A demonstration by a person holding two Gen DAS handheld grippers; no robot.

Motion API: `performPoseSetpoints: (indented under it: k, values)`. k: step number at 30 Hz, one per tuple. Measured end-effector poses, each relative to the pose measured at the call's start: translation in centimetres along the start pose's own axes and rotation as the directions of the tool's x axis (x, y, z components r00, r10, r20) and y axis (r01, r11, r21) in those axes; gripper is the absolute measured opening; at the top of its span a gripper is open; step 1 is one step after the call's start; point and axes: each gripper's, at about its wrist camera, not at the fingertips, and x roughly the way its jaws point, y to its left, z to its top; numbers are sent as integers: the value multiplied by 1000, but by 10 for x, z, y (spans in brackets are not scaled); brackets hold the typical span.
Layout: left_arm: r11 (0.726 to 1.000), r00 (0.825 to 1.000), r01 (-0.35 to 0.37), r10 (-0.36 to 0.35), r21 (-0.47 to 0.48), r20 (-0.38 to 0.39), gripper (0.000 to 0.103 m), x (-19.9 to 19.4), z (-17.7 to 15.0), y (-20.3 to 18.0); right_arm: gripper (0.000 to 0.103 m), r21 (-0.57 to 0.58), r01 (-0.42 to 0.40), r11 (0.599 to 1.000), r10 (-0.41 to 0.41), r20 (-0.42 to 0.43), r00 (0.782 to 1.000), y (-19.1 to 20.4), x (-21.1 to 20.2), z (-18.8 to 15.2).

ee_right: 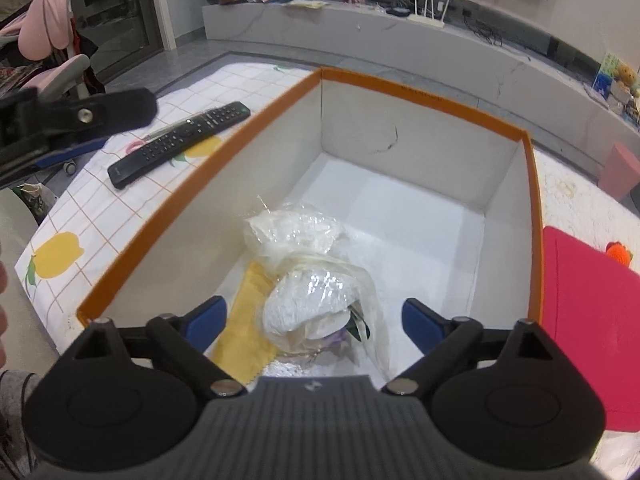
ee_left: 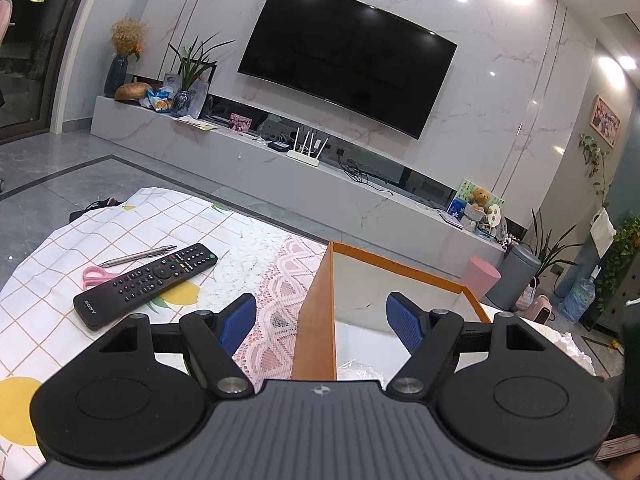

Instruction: Organize soft objects

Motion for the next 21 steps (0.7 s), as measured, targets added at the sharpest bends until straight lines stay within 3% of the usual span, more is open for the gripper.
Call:
performPoseSetpoints:
  k: [8, 21]
  values:
    - [1000, 1000, 16, -16, -3, 0, 87, -3, 2, -3, 100, -83, -6, 997, 13, 85, 996, 6, -20, -5]
    - [997, 997, 71, -71, 10, -5, 87, -2, -1, -19, 100, -97, 24, 995, -6, 185, 983, 1, -66, -13]
